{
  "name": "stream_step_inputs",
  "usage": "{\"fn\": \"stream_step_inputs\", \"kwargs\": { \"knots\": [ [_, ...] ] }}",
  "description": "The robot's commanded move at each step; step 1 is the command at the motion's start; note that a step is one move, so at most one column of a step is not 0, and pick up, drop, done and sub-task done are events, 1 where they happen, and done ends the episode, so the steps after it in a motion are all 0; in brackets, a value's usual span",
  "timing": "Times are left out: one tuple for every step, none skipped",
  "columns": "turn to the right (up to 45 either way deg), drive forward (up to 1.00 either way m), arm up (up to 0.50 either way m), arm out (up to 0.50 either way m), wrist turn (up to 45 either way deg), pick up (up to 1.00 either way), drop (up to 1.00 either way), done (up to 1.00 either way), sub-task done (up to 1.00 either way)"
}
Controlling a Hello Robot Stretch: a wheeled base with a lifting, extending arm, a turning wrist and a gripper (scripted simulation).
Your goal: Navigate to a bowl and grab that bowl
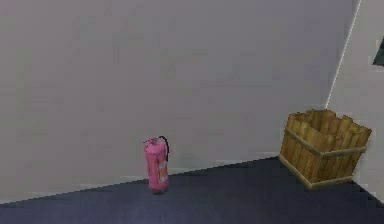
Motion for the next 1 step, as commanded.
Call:
{"fn": "stream_step_inputs", "kwargs": {
  "knots": [
    [3.0, 0.0, 0.0, 0.0, 0.0, 0.0, 0.0, 0.0, 0.0]
  ]
}}
